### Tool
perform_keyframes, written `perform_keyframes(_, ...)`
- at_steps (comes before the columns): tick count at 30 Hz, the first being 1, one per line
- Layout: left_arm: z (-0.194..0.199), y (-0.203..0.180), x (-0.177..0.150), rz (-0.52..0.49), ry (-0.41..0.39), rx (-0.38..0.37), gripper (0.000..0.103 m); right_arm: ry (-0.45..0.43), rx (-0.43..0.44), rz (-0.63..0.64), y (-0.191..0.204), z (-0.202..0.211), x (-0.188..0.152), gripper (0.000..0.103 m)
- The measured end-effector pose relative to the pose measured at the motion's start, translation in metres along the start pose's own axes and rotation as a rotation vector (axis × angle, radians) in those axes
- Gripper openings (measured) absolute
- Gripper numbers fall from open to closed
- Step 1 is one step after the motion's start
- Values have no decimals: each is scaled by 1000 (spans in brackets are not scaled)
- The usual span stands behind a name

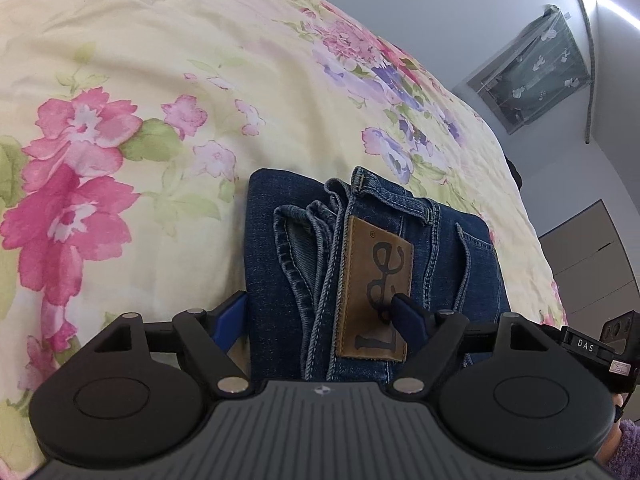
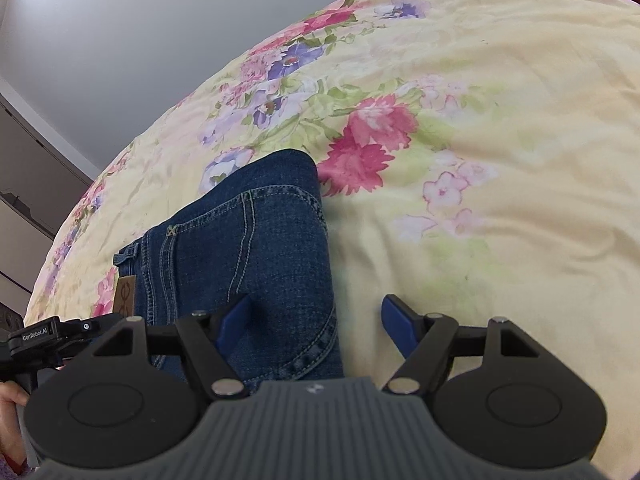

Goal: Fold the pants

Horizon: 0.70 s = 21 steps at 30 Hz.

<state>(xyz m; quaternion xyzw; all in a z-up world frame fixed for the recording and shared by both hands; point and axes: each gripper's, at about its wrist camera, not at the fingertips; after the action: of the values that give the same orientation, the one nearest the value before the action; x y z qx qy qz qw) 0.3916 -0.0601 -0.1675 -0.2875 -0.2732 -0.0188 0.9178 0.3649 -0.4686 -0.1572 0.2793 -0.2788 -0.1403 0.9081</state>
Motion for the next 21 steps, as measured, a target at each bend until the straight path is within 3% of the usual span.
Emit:
perform_keyframes(11, -11, -3, -1, -47, -19, -14, 90, 20, 53, -4, 3, -20, 3, 67)
perform_keyframes(21, -5, -13, 1, -109, -13, -14, 51, -7, 25, 37, 20, -15, -2, 43)
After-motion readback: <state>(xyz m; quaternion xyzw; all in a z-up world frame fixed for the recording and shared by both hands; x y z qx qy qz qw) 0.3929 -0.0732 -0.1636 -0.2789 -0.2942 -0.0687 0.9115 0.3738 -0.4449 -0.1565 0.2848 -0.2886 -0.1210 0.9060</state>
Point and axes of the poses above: each gripper's, at about its wrist camera, not at the fingertips, and z roughly against the way its jaws point, y to its left, x to its top, and after that the axes turned 7 degrees about -z, right-handed
